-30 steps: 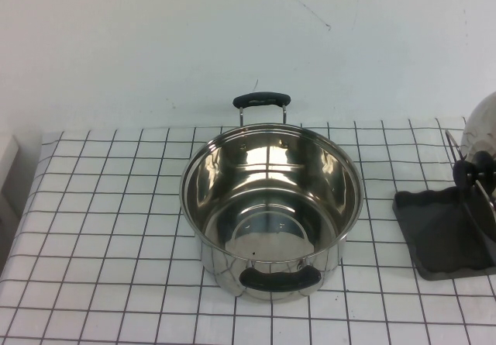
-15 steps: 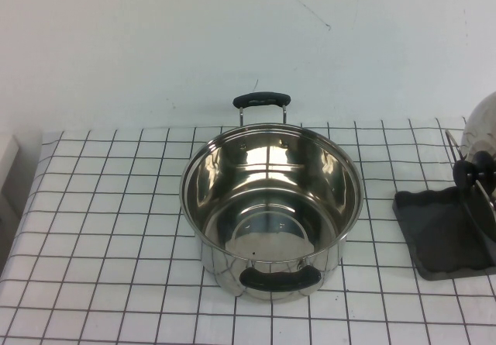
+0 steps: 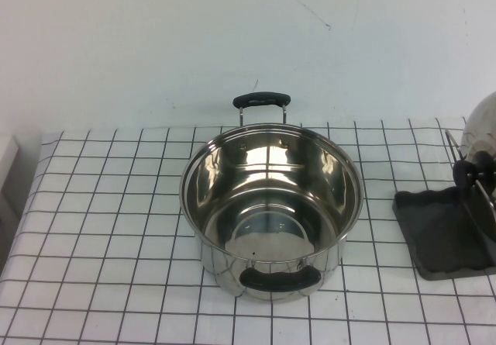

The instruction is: Put pot lid on rack

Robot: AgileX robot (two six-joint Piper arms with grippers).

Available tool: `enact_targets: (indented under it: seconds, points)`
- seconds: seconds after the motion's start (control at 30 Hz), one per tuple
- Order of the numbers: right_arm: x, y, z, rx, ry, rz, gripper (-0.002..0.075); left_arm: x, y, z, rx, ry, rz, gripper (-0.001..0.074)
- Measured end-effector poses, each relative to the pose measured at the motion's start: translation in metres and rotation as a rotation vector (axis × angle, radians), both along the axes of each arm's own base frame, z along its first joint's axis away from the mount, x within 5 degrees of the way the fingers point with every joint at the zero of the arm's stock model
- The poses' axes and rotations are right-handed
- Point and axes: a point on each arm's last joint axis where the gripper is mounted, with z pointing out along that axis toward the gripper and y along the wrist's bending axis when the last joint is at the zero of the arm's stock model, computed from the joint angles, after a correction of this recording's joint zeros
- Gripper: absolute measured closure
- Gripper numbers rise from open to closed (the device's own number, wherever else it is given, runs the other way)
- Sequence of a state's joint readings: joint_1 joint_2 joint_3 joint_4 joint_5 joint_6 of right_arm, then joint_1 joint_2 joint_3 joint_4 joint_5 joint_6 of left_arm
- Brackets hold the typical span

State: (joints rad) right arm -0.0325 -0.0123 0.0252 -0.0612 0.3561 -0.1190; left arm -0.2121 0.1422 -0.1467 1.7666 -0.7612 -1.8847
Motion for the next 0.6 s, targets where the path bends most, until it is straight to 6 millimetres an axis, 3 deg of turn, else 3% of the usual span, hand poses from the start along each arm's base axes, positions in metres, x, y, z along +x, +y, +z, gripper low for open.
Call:
enact_targets:
  seconds: [0.6]
  points:
    - [-0.0001,0.0,-0.0002,0.0,0.002,0.0,0.0728,-0.0005,-0.0003,-0.0001,0.001,0.001,-0.006,0.0737]
